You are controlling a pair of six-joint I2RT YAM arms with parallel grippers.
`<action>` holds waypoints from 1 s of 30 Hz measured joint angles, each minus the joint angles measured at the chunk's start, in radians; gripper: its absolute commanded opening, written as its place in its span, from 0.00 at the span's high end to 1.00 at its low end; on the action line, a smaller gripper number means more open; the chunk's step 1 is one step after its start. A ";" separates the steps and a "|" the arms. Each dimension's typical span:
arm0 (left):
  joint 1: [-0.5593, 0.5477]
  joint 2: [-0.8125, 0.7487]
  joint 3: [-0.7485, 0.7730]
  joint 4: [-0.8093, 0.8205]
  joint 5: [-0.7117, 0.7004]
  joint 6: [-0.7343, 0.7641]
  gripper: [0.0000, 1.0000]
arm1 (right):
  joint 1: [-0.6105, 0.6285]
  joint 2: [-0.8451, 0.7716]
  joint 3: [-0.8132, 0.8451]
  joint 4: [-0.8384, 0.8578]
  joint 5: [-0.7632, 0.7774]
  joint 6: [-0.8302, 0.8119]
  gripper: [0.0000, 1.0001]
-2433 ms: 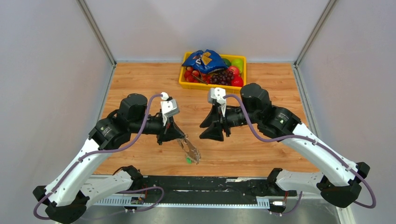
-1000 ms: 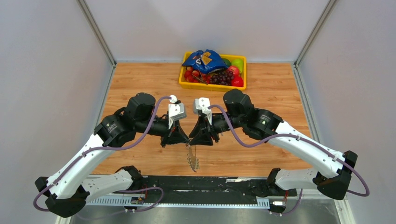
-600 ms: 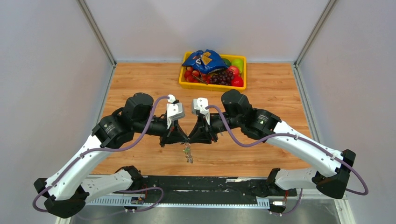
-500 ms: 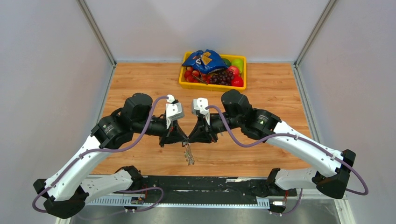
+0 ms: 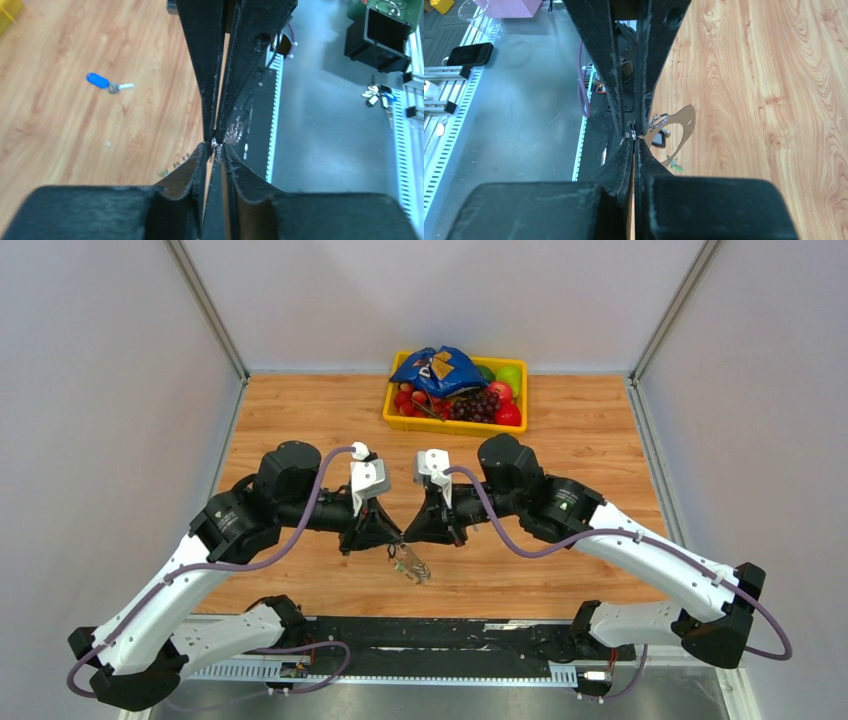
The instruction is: Put the keys on the keyring
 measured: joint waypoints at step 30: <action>-0.002 -0.280 -0.244 0.705 -0.029 -0.246 0.56 | 0.066 -0.274 -0.254 0.581 0.167 0.393 1.00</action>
